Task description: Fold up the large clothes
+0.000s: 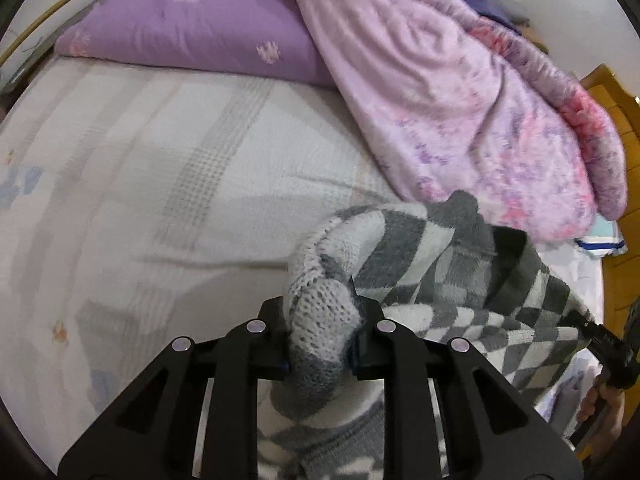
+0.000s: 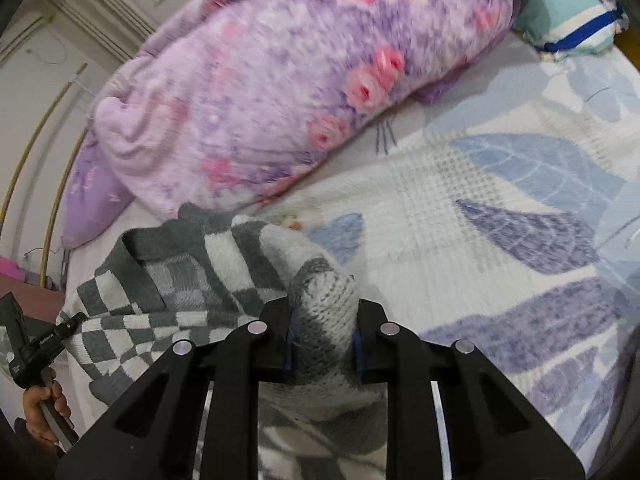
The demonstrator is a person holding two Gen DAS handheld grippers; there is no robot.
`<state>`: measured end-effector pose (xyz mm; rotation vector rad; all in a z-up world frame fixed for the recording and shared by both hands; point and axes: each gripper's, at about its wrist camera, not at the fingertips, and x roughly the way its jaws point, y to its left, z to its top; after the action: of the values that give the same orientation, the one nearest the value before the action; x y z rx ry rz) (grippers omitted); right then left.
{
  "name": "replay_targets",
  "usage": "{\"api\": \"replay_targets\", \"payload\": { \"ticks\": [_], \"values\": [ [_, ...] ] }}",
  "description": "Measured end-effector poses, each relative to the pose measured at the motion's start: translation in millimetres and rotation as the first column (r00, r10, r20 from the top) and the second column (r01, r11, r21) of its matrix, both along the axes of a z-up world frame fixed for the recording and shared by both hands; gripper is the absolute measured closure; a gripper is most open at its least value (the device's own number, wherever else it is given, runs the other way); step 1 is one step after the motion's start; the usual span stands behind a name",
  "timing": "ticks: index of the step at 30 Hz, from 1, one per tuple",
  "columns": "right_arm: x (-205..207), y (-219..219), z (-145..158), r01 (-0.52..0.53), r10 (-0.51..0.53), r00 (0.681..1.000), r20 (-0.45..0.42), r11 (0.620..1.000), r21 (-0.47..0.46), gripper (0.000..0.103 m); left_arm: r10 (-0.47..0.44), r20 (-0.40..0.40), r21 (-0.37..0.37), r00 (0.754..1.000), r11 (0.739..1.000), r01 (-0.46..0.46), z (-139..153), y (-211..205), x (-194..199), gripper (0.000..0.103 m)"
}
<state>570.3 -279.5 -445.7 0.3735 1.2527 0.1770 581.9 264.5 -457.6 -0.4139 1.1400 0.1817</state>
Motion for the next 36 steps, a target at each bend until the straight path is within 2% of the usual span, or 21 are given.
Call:
{"api": "replay_targets", "payload": {
  "ticks": [3, 7, 12, 16, 20, 25, 30, 33, 36],
  "values": [
    [-22, 6, 19, 0.010, -0.010, 0.999, 0.031, 1.000, 0.027, 0.084, 0.025, 0.029, -0.022, 0.999, 0.999, -0.024, 23, 0, -31, 0.084],
    [-54, 2, 47, 0.009, -0.012, 0.998, 0.064, 0.999, 0.044, 0.084, 0.043, 0.057, -0.012, 0.997, 0.999, -0.042, 50, -5, -76, 0.084],
    [-93, -5, 75, -0.008, 0.003, 0.996, 0.086, 0.998, 0.055, 0.084, 0.099, 0.069, -0.018, 0.993, 0.995, -0.098, 70, -7, -139, 0.083],
    [-140, -8, 95, -0.006, 0.003, 0.994, 0.108, 0.999, 0.033, 0.084, 0.099, 0.063, 0.001, 0.993, 0.995, -0.100, 73, -11, -191, 0.083],
    [-201, -14, 103, 0.031, -0.032, 0.993, 0.115, 0.999, 0.012, 0.084, 0.103, 0.061, -0.026, 0.993, 0.994, -0.102, 68, -11, -242, 0.083],
    [-283, -20, 89, 0.097, -0.095, 0.993, 0.068, 0.995, -0.031, 0.084, 0.118, 0.030, -0.072, 0.993, 0.991, -0.116, 48, -7, -304, 0.083],
    [-361, -24, 44, 0.176, -0.182, 0.981, -0.061, 0.981, -0.084, 0.084, 0.158, -0.075, -0.089, 0.985, 0.982, -0.164, 8, 5, -375, 0.082],
    [-388, -19, 12, 0.151, -0.167, 0.973, -0.161, 0.982, -0.110, 0.082, 0.122, -0.148, -0.109, 0.981, 0.984, -0.139, -25, 2, -407, 0.082],
    [-407, -10, 7, 0.118, -0.148, 0.977, -0.153, 0.976, -0.185, 0.079, 0.074, -0.163, -0.123, 0.984, 0.988, -0.095, -39, -9, -429, 0.081]
  ]
}}
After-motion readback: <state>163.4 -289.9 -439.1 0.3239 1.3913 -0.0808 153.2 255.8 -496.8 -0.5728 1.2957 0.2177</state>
